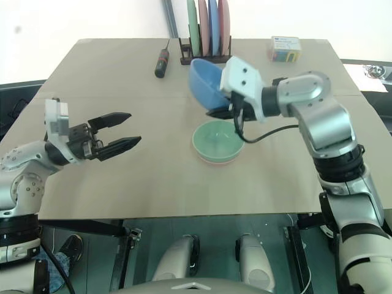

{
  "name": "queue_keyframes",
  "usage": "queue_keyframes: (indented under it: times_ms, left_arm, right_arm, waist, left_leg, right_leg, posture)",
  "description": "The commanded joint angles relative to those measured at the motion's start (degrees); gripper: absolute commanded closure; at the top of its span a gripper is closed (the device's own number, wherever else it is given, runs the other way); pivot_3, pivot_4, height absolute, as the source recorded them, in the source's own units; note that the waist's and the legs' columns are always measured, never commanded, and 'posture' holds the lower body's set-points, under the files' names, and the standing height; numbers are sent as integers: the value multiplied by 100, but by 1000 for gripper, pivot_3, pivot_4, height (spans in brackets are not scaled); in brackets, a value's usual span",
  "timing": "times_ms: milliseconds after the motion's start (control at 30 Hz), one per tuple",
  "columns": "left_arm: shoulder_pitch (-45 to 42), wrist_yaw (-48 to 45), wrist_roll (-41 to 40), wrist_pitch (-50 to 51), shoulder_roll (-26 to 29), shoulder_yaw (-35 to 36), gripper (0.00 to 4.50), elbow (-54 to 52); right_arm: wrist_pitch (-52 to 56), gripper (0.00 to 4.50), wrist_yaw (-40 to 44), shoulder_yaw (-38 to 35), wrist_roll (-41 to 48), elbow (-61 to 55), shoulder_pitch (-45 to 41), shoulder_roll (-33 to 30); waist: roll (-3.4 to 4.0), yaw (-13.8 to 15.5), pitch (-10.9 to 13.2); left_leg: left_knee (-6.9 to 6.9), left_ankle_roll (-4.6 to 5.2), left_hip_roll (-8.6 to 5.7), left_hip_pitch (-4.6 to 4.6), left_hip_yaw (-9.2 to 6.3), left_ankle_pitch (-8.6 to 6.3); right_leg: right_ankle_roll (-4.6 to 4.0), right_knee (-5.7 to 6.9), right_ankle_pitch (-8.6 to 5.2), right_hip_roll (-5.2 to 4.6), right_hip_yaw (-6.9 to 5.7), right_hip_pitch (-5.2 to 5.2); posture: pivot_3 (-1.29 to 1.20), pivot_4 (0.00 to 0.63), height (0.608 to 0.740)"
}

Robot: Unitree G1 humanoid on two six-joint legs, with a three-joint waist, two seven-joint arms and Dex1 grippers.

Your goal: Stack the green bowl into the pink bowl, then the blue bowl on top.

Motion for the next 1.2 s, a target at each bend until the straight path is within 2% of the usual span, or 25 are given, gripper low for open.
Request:
queue_keyframes:
  times_ms: [33, 67, 100, 233, 267, 300, 433, 667, 800, 933, 1033, 1200]
  left_arm:
    - [-96, -82, 22, -97, 108, -9, 0, 2]
    - [-105, -88, 23, -102, 113, -16, 0, 16]
    - [-115, -94, 23, -108, 119, -24, 0, 32]
    - [-124, -98, 50, -126, 126, -41, 0, 51]
    - [-126, -59, 101, -160, 122, -51, 0, 54]
    - [-128, 62, 192, -198, 101, -65, 0, 55]
    - [34, 472, 320, -233, -19, 13, 0, -157]
    - [932, 1216, 395, -113, -76, 325, 0, -970]
    - [1539, 1546, 321, -76, -175, 623, 0, -1546]
    - [1899, 1895, 214, 57, -302, 846, 0, -1888]
    - [2072, 2018, 313, -51, -363, 879, 0, -1956]
    - [2250, 2015, 347, -230, -354, 974, 0, -1846]
  right_arm:
    - [60, 4087, -166, 137, 24, -450, 54, -79]
    - [54, 3616, -173, 176, 32, -497, 71, -98]
    - [39, 3400, -161, 215, 32, -524, 83, -137]
    - [-1, 1601, -189, 238, 27, -487, 96, -290]
    - [44, 1323, -229, 204, 56, -468, 90, -299]
    - [117, 841, -254, 143, 122, -461, 94, -307]
    - [493, 841, -359, -306, 527, -511, 287, -392]
    - [733, 841, -468, -1768, 1412, -443, 1536, -723]
    - [5, 841, -191, -2521, 1537, 98, 2590, -1053]
    - [-1022, 841, 401, -2959, 1538, 753, 3622, -1359]
    - [-1861, 841, 553, -3139, 1391, 1293, 4008, -1408]
    - [-2554, 841, 564, -3277, 1417, 1861, 4021, -1403]
  waist:
    - [0, -12, 0]
    - [0, -16, 0]
    - [0, -21, 0]
    - [0, -19, 0]
    - [0, -19, 0]
    - [0, -19, 0]
    - [-1, -15, 0]
    - [-9, 5, -4]
    - [-15, 14, -7]
    - [-18, 19, -10]
    - [-18, -1, -10]
    - [-17, -35, -10]
  left_leg:
    - [0, 0, 0, 1, 2, 0]
    - [1, 0, 1, 1, 1, 0]
    - [1, 0, 1, 1, 2, 0]
    - [0, 0, 1, -1, 3, 0]
    - [0, 0, 1, -1, 3, 0]
    - [0, 0, 1, -1, 3, 0]
    - [0, 0, 1, -1, 1, 0]
    - [-4, 0, -2, -4, 3, -1]
    - [-5, 1, 0, 0, 7, -1]
    - [-2, 1, 0, 9, 12, 0]
    - [1, 1, 4, 14, 15, 0]
    - [3, 1, 8, 19, 25, 0]
  right_leg:
    - [0, 2, 0, 0, 1, 0]
    - [0, 2, 0, 1, 2, -1]
    - [0, 2, 0, 1, 2, -1]
    - [0, 0, 0, 1, 2, -2]
    - [0, -1, 0, 0, 2, -2]
    - [0, -1, 0, 0, 2, -2]
    - [0, 0, 0, 1, 2, -1]
    - [0, -8, 1, -6, 2, 1]
    - [0, -8, 0, -6, 5, 3]
    - [0, -10, -1, -4, 8, 10]
    - [2, -7, -2, 1, 11, 13]
    - [-7, -5, -7, 5, 21, 12]
  posture:
    - [0, 150, 740]
    - [0, 150, 740]
    - [0, 150, 740]
    - [0, 150, 740]
    - [0, 150, 740]
    - [0, 150, 740]
    - [0, 150, 740]
    - [0, 150, 740]
    - [0, 150, 740]
    - [0, 150, 740]
    - [0, 150, 740]
    - [0, 150, 740]
